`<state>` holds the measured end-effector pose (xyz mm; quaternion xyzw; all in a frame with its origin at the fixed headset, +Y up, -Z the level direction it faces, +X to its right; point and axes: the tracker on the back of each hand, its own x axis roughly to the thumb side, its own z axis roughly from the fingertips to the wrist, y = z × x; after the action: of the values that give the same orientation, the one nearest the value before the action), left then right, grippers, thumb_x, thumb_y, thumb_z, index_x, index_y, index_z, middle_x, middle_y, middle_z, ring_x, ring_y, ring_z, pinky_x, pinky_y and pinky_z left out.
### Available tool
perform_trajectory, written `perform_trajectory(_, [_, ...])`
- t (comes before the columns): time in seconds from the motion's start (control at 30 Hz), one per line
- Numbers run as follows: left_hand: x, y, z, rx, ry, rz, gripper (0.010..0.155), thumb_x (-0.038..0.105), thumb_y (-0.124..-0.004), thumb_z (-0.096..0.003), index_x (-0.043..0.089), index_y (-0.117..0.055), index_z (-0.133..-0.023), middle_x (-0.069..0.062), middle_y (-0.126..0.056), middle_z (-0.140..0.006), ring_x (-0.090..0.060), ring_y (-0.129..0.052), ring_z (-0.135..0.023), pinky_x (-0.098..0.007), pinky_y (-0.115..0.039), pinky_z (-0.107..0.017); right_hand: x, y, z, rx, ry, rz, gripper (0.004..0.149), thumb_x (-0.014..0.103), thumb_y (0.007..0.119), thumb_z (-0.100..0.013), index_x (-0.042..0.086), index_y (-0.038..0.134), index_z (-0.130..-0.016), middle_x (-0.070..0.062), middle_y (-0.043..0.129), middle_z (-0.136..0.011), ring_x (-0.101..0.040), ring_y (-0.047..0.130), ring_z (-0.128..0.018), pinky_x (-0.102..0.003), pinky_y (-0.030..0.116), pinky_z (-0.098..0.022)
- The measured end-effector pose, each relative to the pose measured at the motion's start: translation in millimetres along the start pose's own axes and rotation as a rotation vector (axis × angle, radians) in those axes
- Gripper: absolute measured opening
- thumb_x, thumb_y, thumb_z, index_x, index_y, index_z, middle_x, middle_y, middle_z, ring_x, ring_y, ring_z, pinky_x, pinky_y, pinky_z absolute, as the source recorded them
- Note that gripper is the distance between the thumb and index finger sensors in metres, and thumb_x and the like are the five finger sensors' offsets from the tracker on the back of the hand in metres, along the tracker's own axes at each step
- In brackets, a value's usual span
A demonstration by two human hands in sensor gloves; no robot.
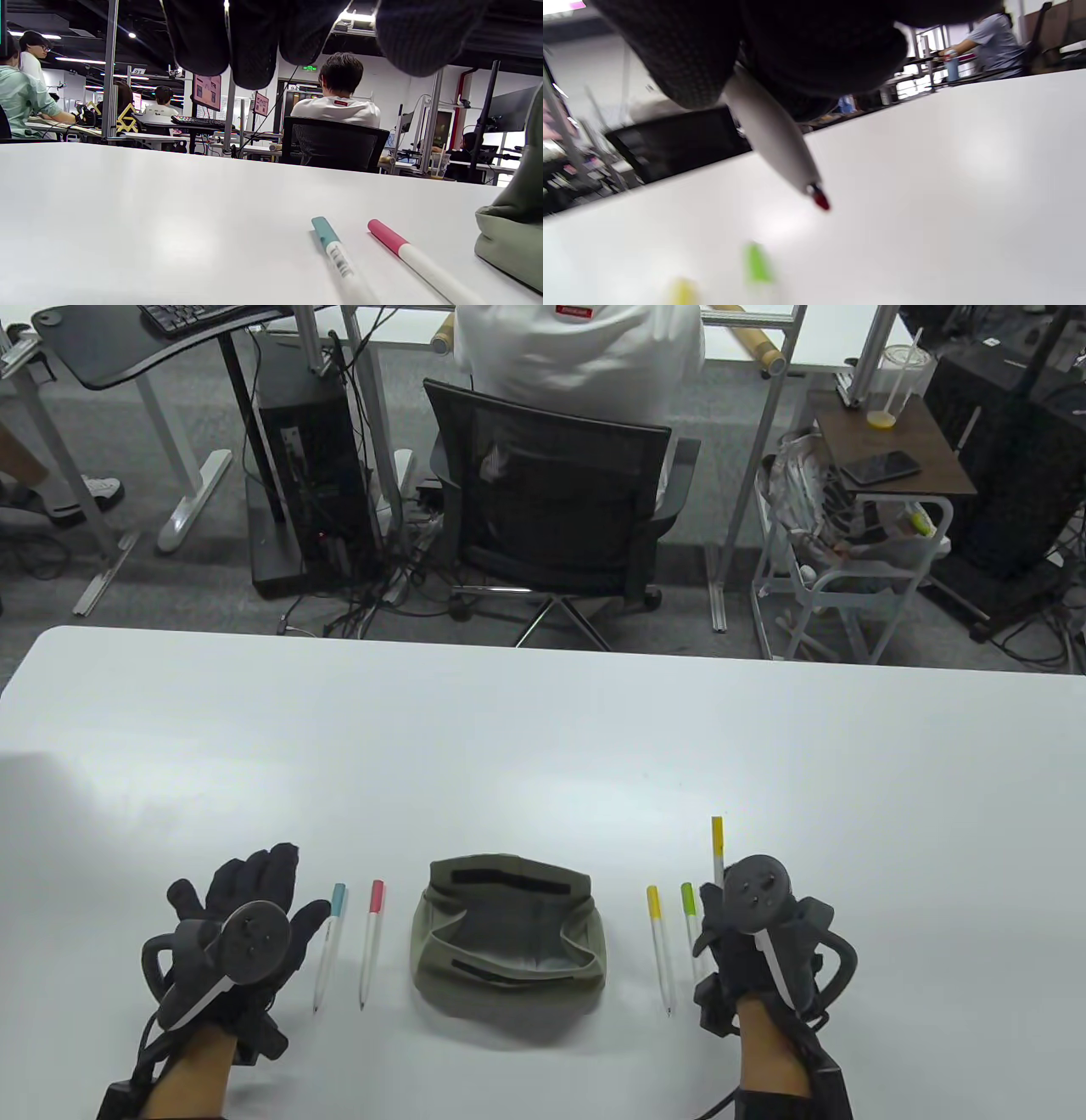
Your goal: Twist to extend twist pen refills
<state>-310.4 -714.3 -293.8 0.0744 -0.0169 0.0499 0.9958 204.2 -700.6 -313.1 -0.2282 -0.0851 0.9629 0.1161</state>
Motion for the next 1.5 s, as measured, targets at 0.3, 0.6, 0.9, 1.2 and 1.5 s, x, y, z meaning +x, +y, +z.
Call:
perform_trajectory(0.3, [0.9, -5.5, 1.3, -0.021, 0.006, 0.005, 0.078, 0.054, -0.073, -0.0546, 0.012, -0.053, -0.117, -0.023, -0.064, -0.117, -0.053, -0.061, -0.106, -0.085, -0.031, -0.064, -11.5, 50.4, -11.9, 0.176, 0.06, 0.243, 0.047, 0.042, 0.093, -0.031, 0.018, 0.094, -0.071, -0.006, 0.101, -0.054, -0.011, 0.098, -0.022, -0.026, 0.085, -0.015])
perform_trajectory(0.6, [-1.0, -5.5, 1.6, -0.023, 0.011, 0.016, 0.078, 0.054, -0.073, -0.0547, 0.011, -0.053, -0.117, -0.022, -0.065, -0.117, -0.053, -0.061, -0.106, -0.085, -0.031, -0.064, -5.4, 62.8, -10.0, 0.157, 0.046, 0.282, 0.048, 0.043, 0.091, -0.03, 0.018, 0.094, -0.071, -0.005, 0.101, -0.054, -0.01, 0.098, -0.022, -0.025, 0.085, -0.015])
perform_trajectory(0.9, [-0.6, -5.8, 1.7, -0.029, 0.009, 0.018, 0.078, 0.054, -0.073, -0.0546, 0.011, -0.053, -0.117, -0.023, -0.065, -0.117, -0.053, -0.061, -0.106, -0.085, -0.031, -0.064, -5.4, 62.9, -9.0, 0.168, 0.052, 0.284, 0.052, 0.046, 0.09, -0.03, 0.018, 0.092, -0.073, -0.005, 0.1, -0.056, -0.011, 0.099, -0.023, -0.026, 0.085, -0.016])
perform_trajectory(1.2, [0.8, -7.3, 1.7, -0.039, 0.006, 0.013, 0.078, 0.054, -0.073, -0.0546, 0.011, -0.053, -0.117, -0.023, -0.064, -0.117, -0.054, -0.061, -0.106, -0.085, -0.031, -0.064, -7.4, 64.6, -10.2, 0.184, 0.057, 0.265, 0.053, 0.047, 0.089, -0.03, 0.018, 0.091, -0.074, -0.006, 0.1, -0.057, -0.011, 0.099, -0.024, -0.026, 0.085, -0.016])
perform_trajectory(1.5, [3.0, -8.9, 2.3, -0.053, 0.0, 0.012, 0.078, 0.055, -0.073, -0.0545, 0.012, -0.053, -0.117, -0.023, -0.065, -0.117, -0.054, -0.06, -0.106, -0.085, -0.031, -0.064, -10.2, 62.4, -10.7, 0.211, 0.072, 0.229, 0.055, 0.049, 0.086, -0.031, 0.017, 0.091, -0.076, -0.007, 0.1, -0.059, -0.012, 0.099, -0.025, -0.026, 0.085, -0.017])
